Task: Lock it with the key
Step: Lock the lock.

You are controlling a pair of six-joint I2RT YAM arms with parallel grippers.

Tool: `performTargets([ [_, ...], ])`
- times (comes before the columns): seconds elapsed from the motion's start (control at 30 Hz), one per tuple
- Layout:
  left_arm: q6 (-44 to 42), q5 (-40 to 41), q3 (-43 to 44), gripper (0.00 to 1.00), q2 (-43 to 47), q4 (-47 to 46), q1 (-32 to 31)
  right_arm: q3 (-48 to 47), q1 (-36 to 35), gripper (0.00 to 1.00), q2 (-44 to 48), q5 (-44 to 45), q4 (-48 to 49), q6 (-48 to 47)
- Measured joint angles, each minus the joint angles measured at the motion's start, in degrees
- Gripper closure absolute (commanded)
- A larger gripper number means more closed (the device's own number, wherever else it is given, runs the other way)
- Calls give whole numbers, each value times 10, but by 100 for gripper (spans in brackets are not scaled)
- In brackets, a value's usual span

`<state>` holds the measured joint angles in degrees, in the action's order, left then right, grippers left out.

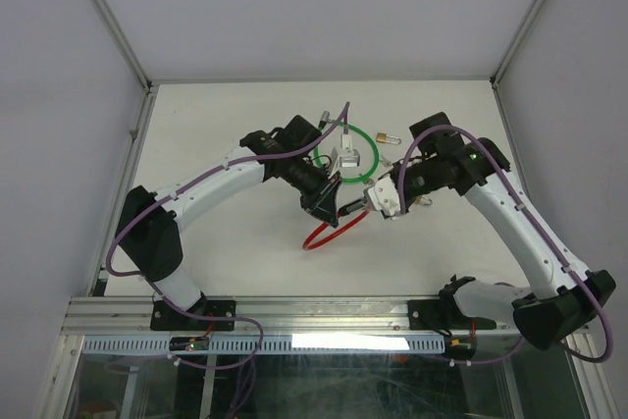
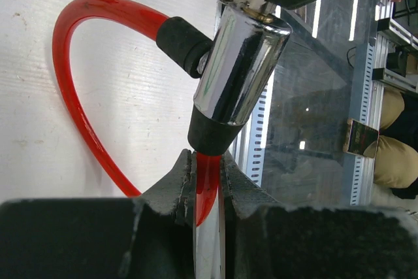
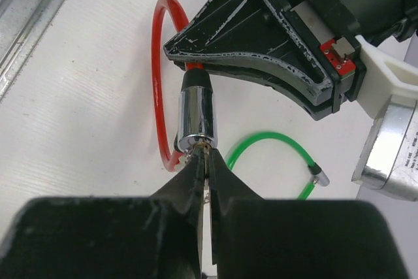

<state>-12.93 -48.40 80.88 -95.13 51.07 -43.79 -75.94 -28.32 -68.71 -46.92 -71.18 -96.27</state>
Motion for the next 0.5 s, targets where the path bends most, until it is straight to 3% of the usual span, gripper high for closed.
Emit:
performTargets([
  [0.3,1,10,-2,100,1,-1,8,5,2,100,-13,12,36,89],
  [0.5,6,21,-23,100,23,-24,8,-14,34,100,-51,-36,22,183],
])
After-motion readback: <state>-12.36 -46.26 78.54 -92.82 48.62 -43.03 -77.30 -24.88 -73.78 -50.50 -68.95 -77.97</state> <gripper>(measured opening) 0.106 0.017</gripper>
